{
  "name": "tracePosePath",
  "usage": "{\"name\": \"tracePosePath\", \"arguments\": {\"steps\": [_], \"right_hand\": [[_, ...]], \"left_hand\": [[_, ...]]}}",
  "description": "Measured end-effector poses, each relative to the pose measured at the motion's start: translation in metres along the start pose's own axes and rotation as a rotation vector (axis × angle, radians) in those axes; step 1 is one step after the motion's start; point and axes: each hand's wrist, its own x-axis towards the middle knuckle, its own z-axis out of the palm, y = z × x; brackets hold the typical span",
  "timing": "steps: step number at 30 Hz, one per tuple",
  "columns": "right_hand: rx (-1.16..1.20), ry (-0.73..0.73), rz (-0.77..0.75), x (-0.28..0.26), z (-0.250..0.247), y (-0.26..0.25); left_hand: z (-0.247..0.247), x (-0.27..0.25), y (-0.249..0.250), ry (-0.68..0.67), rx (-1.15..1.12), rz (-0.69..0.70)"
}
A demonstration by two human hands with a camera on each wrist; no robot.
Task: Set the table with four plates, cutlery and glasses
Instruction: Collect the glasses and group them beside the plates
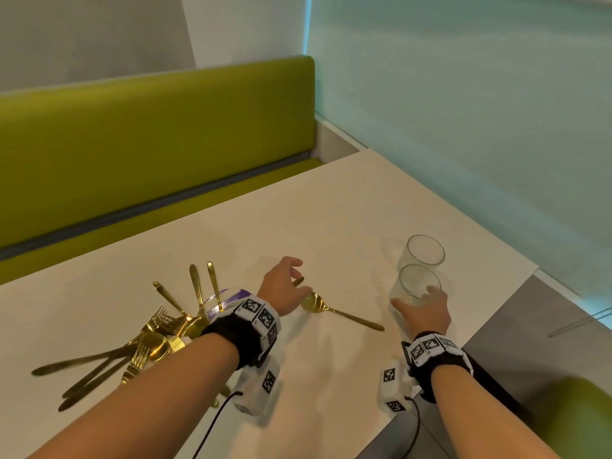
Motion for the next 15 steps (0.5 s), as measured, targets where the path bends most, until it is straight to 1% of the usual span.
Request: {"name": "tracePosePath", "arguments": {"steps": [3,8,10,12,15], "right_hand": [[0.026,-0.089,-0.052,-0.015,0.007,-0.011],[-0.025,-0.384,-0.237,-0.031,0.016,-0.046],[-0.022,-0.487,-0.295,-0.034,0.020,-0.058],[0.025,-0.566,-0.305,-0.037,0.023,-0.067],[0.100,-0.650,-0.286,-0.042,0.023,-0.074]], "left_hand": [[0.009,-0.001,0.005,-0.094,0.003,0.016],[0.021,-0.003,0.014,-0.291,0.031,0.075],[0.023,-0.003,0.017,-0.338,0.055,0.115],[0.025,-0.002,0.020,-0.302,0.044,0.144],[0.024,-0.002,0.026,-0.208,-0.031,0.126]]}}
